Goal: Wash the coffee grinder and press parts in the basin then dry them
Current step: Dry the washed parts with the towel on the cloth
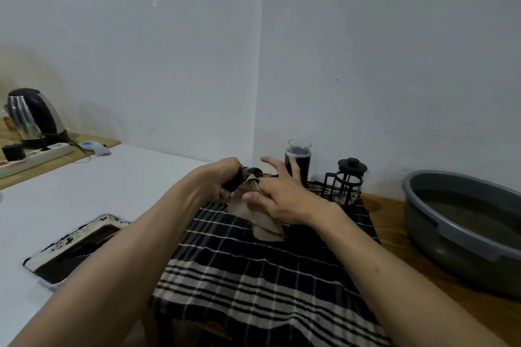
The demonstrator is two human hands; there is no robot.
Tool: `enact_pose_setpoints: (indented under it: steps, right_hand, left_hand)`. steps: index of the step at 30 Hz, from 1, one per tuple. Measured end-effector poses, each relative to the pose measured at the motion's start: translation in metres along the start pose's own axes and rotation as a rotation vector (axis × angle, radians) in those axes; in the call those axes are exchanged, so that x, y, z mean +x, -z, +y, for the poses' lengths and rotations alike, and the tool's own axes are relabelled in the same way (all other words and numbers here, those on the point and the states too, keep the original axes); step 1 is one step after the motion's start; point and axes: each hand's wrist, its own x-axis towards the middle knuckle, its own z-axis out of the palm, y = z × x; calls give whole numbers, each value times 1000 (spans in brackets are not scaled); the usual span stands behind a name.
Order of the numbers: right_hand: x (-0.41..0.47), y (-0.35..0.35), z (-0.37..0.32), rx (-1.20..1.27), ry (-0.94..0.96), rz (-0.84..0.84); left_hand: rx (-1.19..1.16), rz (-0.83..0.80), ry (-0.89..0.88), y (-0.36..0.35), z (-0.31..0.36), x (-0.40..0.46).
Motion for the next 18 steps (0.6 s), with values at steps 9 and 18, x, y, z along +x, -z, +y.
enact_pose_setpoints:
  steps: [9,18]
  right_hand:
    - [7,8,-17,1361,-434,181]
    - [-2,-6,13,536,-271,343]
  left_hand:
    - [-235,488,-726,-40,-24,19]
    - [-315,-32,-249,-30,-5,4]
